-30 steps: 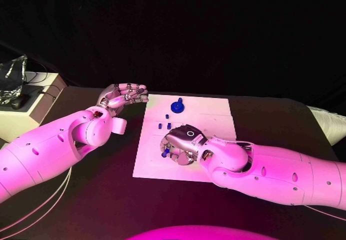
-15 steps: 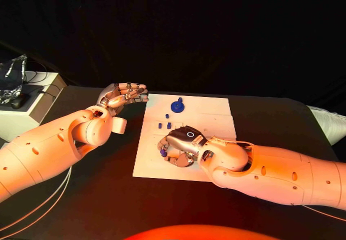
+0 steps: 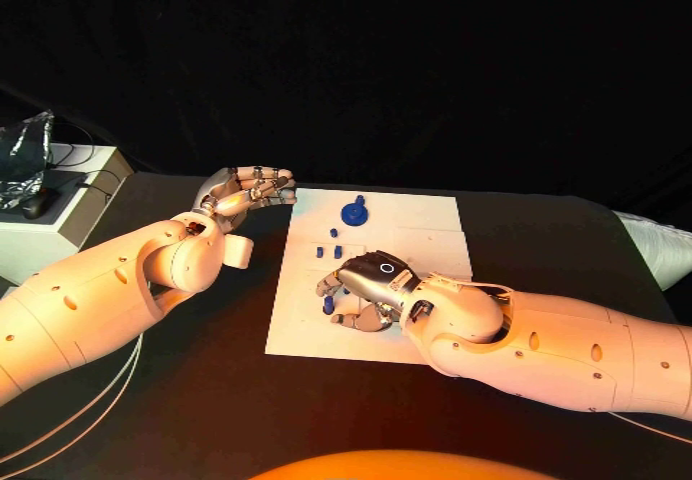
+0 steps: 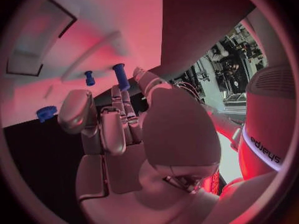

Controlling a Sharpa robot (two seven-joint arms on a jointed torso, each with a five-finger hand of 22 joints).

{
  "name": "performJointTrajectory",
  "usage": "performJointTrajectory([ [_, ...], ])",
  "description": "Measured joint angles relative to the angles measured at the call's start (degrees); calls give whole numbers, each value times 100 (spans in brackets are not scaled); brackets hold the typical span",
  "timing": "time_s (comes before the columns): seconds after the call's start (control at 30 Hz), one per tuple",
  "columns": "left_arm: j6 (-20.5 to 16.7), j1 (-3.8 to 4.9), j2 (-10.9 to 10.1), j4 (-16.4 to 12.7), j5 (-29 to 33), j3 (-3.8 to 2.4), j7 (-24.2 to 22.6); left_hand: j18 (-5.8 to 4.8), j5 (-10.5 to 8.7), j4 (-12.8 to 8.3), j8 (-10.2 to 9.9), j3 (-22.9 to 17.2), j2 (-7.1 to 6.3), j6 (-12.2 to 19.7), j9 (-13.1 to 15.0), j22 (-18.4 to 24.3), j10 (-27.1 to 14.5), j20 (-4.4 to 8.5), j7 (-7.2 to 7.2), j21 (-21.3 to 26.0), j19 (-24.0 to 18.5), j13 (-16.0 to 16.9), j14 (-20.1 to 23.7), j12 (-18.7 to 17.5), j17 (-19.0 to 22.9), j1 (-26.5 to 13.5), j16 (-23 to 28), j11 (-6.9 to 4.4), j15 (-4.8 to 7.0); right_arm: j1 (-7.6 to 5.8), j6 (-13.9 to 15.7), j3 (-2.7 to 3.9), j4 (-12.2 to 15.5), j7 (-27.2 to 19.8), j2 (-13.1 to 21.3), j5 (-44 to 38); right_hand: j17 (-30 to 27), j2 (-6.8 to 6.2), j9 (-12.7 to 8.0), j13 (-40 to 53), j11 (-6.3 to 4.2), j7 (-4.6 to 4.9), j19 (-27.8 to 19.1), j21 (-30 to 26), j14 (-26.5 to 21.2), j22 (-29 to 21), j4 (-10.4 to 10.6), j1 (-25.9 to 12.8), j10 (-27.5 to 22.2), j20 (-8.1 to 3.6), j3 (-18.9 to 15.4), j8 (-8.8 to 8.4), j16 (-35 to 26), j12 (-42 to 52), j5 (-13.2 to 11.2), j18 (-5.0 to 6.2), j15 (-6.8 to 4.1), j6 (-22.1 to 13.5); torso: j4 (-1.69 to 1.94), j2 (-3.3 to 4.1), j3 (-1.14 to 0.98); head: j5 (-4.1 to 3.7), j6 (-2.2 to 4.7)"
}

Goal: Assemble the parts on the task board

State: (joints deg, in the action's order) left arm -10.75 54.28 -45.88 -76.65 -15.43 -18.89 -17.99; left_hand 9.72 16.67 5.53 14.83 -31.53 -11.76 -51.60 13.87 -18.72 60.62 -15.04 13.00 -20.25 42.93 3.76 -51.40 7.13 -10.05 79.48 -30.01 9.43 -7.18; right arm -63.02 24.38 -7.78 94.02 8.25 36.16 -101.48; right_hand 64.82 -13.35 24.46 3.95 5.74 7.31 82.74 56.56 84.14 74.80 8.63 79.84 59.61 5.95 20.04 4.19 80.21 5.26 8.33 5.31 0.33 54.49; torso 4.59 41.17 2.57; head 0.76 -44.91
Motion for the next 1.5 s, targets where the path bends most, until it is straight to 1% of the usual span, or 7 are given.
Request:
performJointTrajectory([
  [0.7,11,0,3,10,0,2,10,0,0,0,0,0,0,0,-4,6,0,-1,0,0,38,0,0,0,-4,0,0,0,0,-14,508,39,285,-5,405,257,-93,104,-100,11,-45,82,5,63,-21,15,196,275,158,-4,-116,0,-56,352,82,0,21,49,-3,-1,2,-29,51],
  [0.83,14,0,-6,11,0,3,11,0,0,0,0,0,0,0,-4,6,0,-1,0,0,38,0,0,0,-12,0,-1,0,0,-148,590,80,431,-44,737,766,-20,59,-115,42,-76,181,53,214,-20,15,313,319,733,-46,239,89,-56,527,254,0,14,278,-6,-7,3,-58,69],
  [1.03,26,-1,-40,5,0,3,7,0,0,0,95,0,45,-115,2,33,127,15,-115,45,63,14,0,0,-49,45,42,-44,0,-504,540,110,579,-37,1392,1957,355,-71,-90,380,-248,17,128,658,-11,15,470,169,1607,-167,451,223,146,901,312,-1,-200,521,-35,-13,2,-123,109],
  [1.17,43,-5,-65,-3,0,4,-7,1,0,0,99,0,45,-134,7,39,145,-1,-133,45,80,14,0,0,-56,45,42,-62,0,-719,274,119,613,126,1821,2763,616,10,24,3972,-444,-122,127,1141,-12,15,650,-194,2295,-311,174,437,284,4051,350,-104,-344,547,-60,-25,3,-170,131],
  [1.23,53,-15,-82,-15,0,4,-11,1,0,16,102,16,45,-134,7,40,145,-1,-133,50,80,14,0,0,-62,45,63,-62,0,-781,38,119,637,318,2012,3125,957,186,191,6490,-474,-165,127,1605,-13,14,749,-712,2422,-311,-37,644,544,6423,817,-141,-344,570,-74,-35,-1,-206,136],
  [1.3,67,-38,-103,-31,1,4,-15,1,0,32,123,32,45,-134,8,44,145,-1,-133,67,80,14,0,0,-69,46,63,-62,0,-809,-192,118,667,545,2141,3364,1007,309,447,7006,-481,-196,127,1907,-21,14,789,-1159,2439,-311,-322,867,715,7942,1211,-228,-352,540,-89,-44,-4,-250,137],
  [1.5,147,-151,-156,-113,8,7,-29,0,0,47,123,47,45,-134,7,62,145,-1,-133,89,79,14,0,0,-82,45,84,-62,0,-847,-891,89,805,1550,2401,3800,1015,384,933,7100,-519,-243,128,2100,-22,14,811,-1536,2456,-311,-680,1200,826,8427,1451,-228,-352,408,-122,-80,-15,-370,138],
])
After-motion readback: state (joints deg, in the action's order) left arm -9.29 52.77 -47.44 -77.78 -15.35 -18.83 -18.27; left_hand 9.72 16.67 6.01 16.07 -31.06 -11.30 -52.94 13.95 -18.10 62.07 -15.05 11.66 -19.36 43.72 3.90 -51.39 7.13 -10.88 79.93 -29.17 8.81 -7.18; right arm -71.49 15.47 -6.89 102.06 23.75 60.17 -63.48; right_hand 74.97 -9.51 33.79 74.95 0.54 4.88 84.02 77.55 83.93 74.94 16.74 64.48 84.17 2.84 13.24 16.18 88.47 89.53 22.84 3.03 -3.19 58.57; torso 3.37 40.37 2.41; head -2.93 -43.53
